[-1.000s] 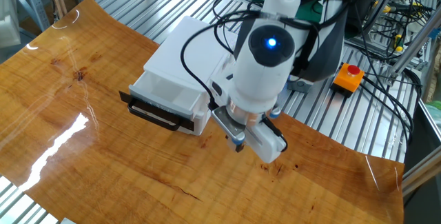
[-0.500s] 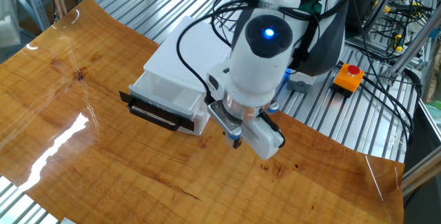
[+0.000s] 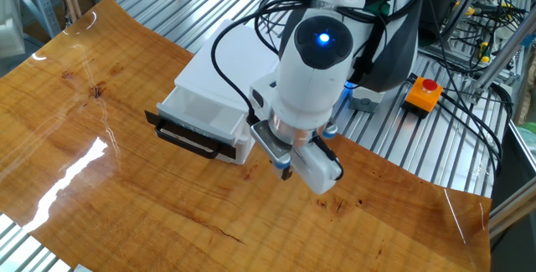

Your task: Put things in the drawer

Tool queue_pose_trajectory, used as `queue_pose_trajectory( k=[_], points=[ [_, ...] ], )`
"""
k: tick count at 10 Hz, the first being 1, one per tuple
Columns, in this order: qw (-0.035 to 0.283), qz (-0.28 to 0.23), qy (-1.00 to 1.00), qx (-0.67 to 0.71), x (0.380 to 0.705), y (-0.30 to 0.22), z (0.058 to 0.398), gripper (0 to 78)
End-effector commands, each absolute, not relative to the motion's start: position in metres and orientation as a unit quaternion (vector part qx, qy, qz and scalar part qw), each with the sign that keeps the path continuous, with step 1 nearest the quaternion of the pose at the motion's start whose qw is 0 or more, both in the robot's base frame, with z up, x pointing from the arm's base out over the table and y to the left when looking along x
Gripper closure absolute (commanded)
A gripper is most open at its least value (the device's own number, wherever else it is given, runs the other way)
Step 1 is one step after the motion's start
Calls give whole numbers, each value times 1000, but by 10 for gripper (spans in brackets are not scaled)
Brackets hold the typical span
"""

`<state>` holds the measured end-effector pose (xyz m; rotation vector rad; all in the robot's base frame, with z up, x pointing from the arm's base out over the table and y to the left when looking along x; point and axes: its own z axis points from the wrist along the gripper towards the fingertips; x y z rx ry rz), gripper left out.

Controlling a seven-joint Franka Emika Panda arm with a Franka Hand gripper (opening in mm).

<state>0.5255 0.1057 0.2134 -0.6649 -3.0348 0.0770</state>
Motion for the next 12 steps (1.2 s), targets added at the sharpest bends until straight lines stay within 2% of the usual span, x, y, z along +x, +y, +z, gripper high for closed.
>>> queue_pose_trajectory(
  k=[1,5,8,12],
  points=[
    [-2,30,-968,-251,526,106,215,764],
    [-32,29,-963,-265,526,106,215,764],
    [-22,31,-961,-275,518,104,222,764],
    [-16,48,-950,-307,509,94,254,764]
  ],
)
